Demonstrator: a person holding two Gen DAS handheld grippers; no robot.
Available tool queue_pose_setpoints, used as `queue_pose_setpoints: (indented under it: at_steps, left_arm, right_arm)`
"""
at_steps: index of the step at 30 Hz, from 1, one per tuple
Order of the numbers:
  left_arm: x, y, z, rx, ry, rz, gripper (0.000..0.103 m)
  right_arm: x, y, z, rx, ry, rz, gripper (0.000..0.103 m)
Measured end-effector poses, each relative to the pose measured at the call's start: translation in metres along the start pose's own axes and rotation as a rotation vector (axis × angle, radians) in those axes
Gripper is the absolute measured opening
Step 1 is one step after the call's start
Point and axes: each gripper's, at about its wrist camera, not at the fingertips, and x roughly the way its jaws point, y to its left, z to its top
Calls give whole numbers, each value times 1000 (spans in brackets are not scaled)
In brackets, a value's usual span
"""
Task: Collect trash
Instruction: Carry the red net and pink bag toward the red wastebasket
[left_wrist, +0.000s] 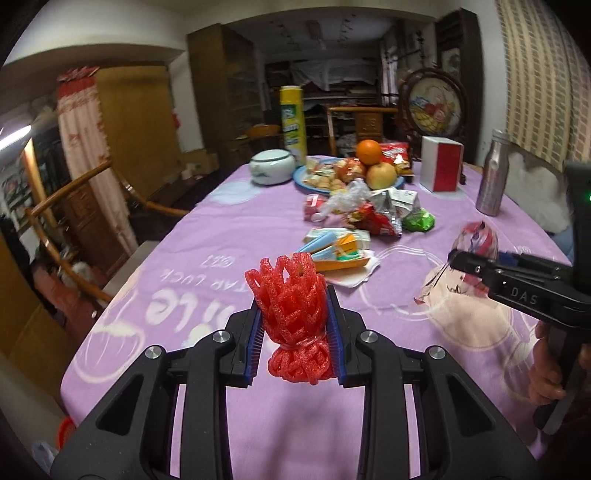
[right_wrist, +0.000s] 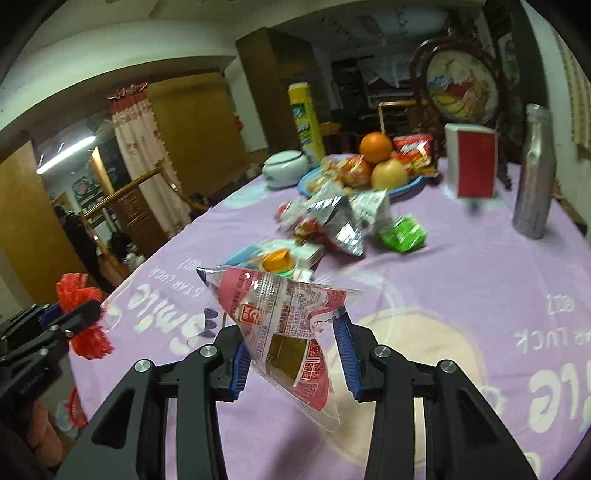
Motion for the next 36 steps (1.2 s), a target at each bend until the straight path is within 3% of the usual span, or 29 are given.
queue_pose_setpoints:
  at_steps: [7,15,22,29,36]
  left_arm:
    - [-21,34,-18,-80,-7,18,32]
    - [-28,71,-33,-128,-13,28,32]
    - [-29,122,-50,-168,-6,77,32]
    - [-29,203,-71,-207,12,176,32]
    - [-46,318,-115,-421,55,322,32]
  right_arm:
    - [-2,9,-12,-39,-8,-38,42]
    - [-4,42,-15,-64,-2,-17,42]
    - [3,113,-12,-163,-1,48,42]
    - [26,203,-11,-251,23,153,43]
    - [71,314,-10,-361,107,312,43]
